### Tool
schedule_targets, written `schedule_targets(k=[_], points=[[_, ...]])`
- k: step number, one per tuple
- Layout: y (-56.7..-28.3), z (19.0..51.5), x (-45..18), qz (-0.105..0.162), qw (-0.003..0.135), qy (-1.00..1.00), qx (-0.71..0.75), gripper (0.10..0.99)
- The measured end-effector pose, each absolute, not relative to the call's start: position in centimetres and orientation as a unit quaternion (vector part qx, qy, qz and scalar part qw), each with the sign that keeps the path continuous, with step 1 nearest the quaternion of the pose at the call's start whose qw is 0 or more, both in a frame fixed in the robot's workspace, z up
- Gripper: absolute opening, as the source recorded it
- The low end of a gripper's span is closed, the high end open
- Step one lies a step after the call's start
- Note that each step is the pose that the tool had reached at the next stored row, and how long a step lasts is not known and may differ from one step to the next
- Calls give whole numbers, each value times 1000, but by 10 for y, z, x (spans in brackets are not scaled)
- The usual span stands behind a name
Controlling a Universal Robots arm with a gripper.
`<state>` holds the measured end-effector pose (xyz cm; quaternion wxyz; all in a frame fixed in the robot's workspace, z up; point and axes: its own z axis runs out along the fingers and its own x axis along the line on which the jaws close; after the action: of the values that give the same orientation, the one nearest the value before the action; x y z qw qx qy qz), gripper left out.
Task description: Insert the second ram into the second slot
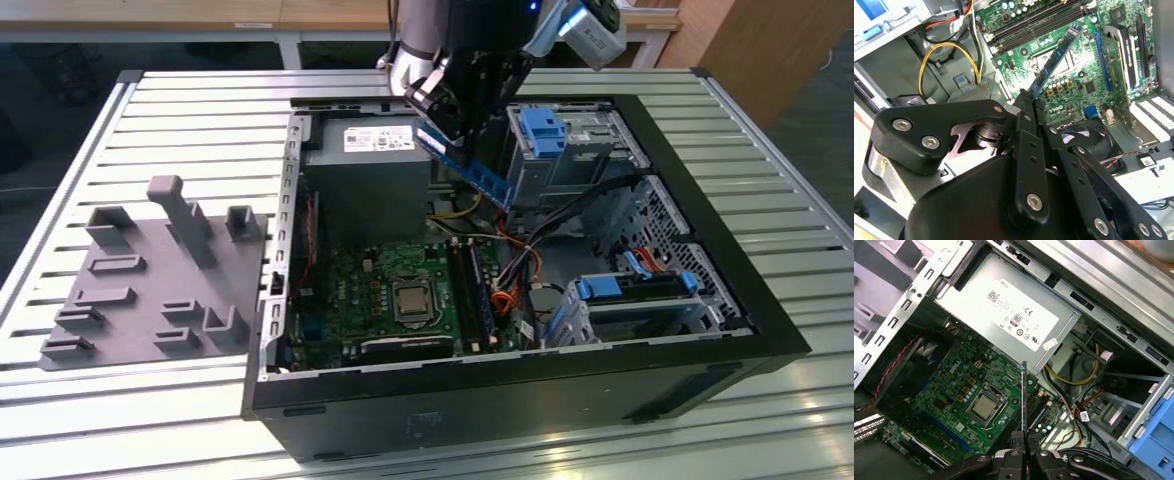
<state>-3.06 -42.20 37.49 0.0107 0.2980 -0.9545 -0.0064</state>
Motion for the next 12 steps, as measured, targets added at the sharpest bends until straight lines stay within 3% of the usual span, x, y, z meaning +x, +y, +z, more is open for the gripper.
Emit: schedule_targets(k=[12], points=[[-422, 375, -31, -6, 11, -969, 249, 141]])
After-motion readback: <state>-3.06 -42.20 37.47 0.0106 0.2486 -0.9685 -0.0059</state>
